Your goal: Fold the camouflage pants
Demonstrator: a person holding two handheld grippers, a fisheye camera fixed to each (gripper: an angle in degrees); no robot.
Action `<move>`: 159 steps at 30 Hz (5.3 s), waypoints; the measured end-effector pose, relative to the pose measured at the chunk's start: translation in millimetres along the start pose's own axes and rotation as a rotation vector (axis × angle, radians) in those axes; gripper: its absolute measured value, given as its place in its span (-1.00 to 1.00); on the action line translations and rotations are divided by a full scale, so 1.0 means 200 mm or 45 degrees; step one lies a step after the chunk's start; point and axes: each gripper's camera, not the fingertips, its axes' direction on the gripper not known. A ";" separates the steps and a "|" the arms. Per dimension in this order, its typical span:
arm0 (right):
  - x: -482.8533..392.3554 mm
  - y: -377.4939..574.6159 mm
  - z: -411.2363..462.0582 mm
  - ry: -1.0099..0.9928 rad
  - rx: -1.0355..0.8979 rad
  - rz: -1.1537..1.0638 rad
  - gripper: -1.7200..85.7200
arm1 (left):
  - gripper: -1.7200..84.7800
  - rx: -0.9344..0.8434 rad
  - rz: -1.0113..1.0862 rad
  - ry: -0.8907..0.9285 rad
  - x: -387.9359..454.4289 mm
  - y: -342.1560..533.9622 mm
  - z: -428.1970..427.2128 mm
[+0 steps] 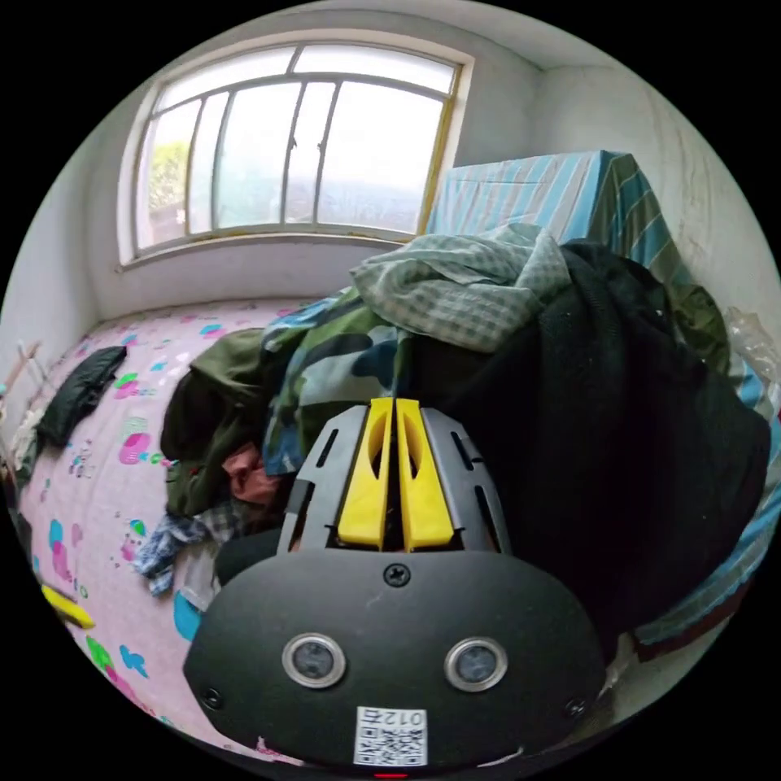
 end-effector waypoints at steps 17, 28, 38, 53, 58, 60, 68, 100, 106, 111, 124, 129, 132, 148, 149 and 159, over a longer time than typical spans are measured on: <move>0.73 0.38 -0.16 -1.044 0.157 0.027 -0.94 | -0.56 0.144 -0.335 0.626 0.02 -1.15 0.50; 0.74 0.44 -0.08 -1.096 0.116 -0.092 -0.94 | -0.81 -0.010 -0.094 0.774 0.23 -1.38 0.65; 0.27 0.50 -0.35 -1.429 0.225 -0.256 -0.95 | -0.82 0.112 0.272 0.812 0.22 -0.71 -0.12; -1.47 0.88 -1.20 -2.021 0.181 -0.695 -0.95 | -0.82 0.748 0.585 0.702 0.03 1.44 -1.97; -1.75 1.11 -1.18 -2.113 -0.042 -0.453 -0.95 | -0.82 1.073 0.471 0.634 -0.25 2.18 -2.48; -1.81 1.17 -1.09 -2.054 -0.174 -0.364 -0.95 | -0.82 1.088 0.370 0.533 -0.34 2.43 -2.60; -2.13 1.49 -0.74 -1.500 -0.547 -0.253 -0.91 | -0.80 0.572 -0.428 0.018 -0.78 3.08 -2.45; -1.98 1.24 -0.52 -1.920 -0.424 0.110 -0.96 | -0.85 0.273 -0.359 -0.367 -0.93 1.92 -2.06; -1.13 1.41 -0.89 -2.016 0.098 0.250 -0.96 | -0.82 0.179 -0.313 -0.333 -0.98 1.65 -1.99; -0.65 1.65 -1.13 -1.583 0.278 0.519 -0.96 | -0.82 0.056 -0.314 -0.342 -1.04 1.48 -1.87; -1.15 1.50 -0.60 -0.157 -0.831 0.106 -0.90 | -0.90 -0.388 -0.255 -0.763 -1.08 1.03 -1.35; -1.66 1.19 -0.27 -0.072 -0.556 -0.228 -0.84 | -0.94 -0.398 -0.284 -0.711 -1.04 1.04 -1.35; -1.91 0.97 0.08 -0.380 -0.559 -0.206 -0.79 | -0.95 -0.402 -0.280 -0.719 -0.99 1.02 -1.37; -2.61 0.49 1.40 -0.671 -0.900 -0.332 -0.91 | -0.79 -0.387 -0.258 -0.926 -1.48 -0.19 -1.50; -2.57 0.50 1.39 -0.704 -0.885 -0.296 -0.91 | -0.82 -0.444 -0.236 -0.929 -1.48 -0.22 -1.48; -1.76 1.02 0.87 -1.027 -0.908 0.265 -0.94 | -0.96 -0.318 -0.263 -0.861 -1.36 0.06 -1.77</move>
